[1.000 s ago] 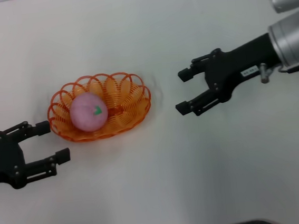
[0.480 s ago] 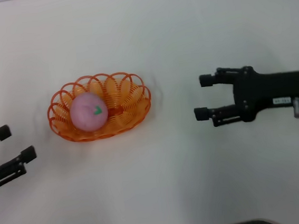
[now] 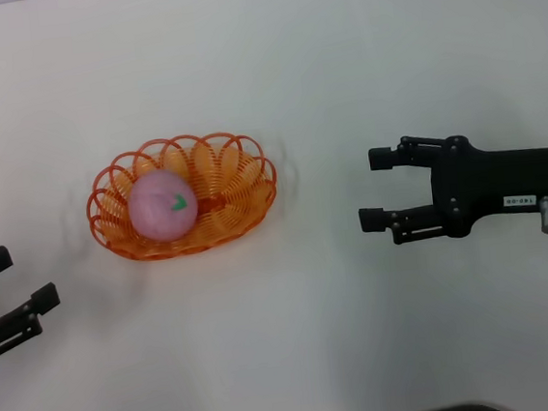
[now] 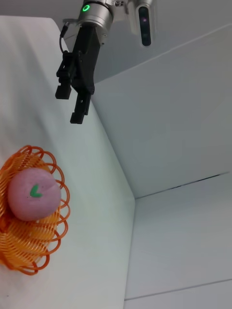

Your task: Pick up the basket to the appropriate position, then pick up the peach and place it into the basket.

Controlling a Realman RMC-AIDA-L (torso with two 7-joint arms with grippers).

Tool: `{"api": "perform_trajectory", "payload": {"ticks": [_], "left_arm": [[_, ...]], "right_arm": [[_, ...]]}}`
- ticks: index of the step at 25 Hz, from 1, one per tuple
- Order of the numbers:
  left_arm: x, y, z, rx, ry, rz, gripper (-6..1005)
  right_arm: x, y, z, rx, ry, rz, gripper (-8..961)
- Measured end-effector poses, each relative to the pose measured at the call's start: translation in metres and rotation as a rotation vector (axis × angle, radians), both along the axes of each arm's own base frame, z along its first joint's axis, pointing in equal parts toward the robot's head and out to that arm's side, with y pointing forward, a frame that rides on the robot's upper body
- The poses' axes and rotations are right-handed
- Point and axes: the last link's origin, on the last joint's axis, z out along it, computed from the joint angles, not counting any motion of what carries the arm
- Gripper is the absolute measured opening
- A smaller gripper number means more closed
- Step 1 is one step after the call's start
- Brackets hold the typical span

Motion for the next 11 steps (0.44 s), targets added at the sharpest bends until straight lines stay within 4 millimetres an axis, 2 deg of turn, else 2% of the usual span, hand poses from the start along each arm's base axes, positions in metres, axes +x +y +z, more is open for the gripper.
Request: {"api": "perform_trajectory", "payload": {"ticks": [11], "left_arm": [[0.0017,0.0012,0.0007,-0.003,-0.003,-0.008,829]], "right_arm": [[-0.0037,0.0029,-0.001,-0.009,0.001,0.011,945]]}}
